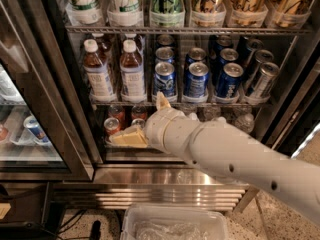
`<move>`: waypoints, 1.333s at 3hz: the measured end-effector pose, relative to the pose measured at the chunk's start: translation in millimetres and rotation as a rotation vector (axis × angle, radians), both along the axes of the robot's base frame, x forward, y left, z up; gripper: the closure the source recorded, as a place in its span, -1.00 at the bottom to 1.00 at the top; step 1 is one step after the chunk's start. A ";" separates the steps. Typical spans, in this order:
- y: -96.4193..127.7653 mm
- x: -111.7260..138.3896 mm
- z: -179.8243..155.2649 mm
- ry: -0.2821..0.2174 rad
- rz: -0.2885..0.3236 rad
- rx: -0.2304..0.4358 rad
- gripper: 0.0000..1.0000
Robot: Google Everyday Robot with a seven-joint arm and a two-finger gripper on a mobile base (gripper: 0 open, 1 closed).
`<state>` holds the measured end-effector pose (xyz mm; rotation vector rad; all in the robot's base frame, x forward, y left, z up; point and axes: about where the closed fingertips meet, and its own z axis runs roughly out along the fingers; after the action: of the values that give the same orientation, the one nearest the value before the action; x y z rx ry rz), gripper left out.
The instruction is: Pick blue plastic bottle from middle shelf of fridge
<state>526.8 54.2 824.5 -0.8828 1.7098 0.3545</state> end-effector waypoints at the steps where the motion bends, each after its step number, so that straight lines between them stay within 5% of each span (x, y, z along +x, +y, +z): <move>1: 23.6 1.3 2.0 -0.058 -0.042 0.025 -1.00; 4: 22.8 10.8 2.2 -0.155 -0.231 0.033 -1.00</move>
Offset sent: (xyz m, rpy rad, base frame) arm 0.0039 0.0415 0.0062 0.0392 -0.1712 -0.1728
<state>537.6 77.0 826.7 -0.6623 1.6368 0.1548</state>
